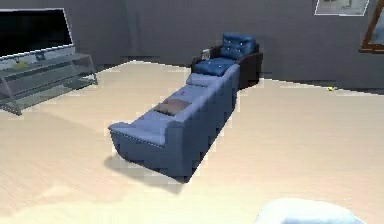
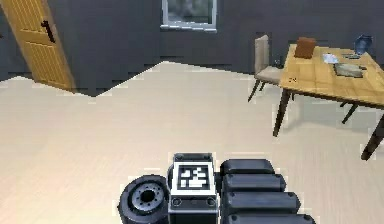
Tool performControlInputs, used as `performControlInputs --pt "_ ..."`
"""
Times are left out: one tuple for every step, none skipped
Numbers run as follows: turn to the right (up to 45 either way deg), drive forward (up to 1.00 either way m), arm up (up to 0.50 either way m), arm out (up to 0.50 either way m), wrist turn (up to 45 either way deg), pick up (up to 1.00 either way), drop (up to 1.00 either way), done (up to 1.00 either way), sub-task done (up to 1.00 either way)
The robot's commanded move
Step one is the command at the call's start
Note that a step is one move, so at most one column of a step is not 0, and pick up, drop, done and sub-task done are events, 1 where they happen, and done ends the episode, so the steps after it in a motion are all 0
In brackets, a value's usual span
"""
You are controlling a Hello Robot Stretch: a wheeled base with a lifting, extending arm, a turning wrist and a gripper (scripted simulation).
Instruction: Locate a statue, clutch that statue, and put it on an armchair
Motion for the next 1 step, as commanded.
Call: performControlInputs --pt "-45.0 0.00 0.00 0.00 0.0 0.00 0.00 0.00 0.00"
